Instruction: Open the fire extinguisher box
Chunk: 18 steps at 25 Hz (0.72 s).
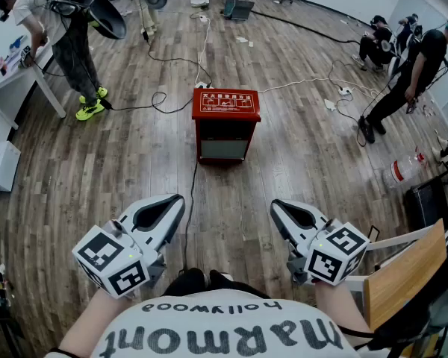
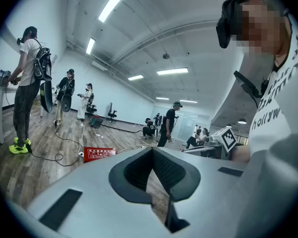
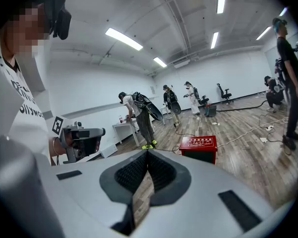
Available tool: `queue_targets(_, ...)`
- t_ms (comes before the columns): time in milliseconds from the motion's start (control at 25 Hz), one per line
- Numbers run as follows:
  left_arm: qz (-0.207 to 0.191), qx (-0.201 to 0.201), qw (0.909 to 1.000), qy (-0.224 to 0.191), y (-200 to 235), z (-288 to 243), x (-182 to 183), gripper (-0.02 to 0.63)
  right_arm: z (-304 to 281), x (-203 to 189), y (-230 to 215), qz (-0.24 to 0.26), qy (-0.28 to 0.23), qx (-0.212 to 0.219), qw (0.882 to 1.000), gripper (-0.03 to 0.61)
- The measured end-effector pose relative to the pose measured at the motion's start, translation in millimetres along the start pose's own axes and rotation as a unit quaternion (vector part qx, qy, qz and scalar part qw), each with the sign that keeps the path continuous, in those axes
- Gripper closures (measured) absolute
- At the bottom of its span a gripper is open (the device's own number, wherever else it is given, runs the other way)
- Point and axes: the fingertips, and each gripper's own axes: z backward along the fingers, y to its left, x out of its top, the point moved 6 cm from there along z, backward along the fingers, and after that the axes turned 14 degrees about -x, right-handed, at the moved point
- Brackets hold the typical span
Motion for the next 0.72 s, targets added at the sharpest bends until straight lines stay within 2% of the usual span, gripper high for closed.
queue_targets(200, 0.006, -0.007, 1.0, 0.0, -1.2, -0.9, -1.2, 0.607, 0.9, -4.8, -3.2, 0.0, 0.007, -0.009, 1.0, 0.569)
queue_targets(400, 0.029, -0.018, 0.9993, -0.011, -0.9, 3.9, -4.5, 0.607, 1.5, -6.2, -3.9, -0.007, 0.007, -0.013, 1.0, 0.569)
queue_targets(720, 0.021, -0.011, 0.9997, -0.003, 3.4, 3.7, -9.8, 0.607, 2.1, -1.0, -0.2, -0.02, -0.019, 0.001, 1.0, 0.568)
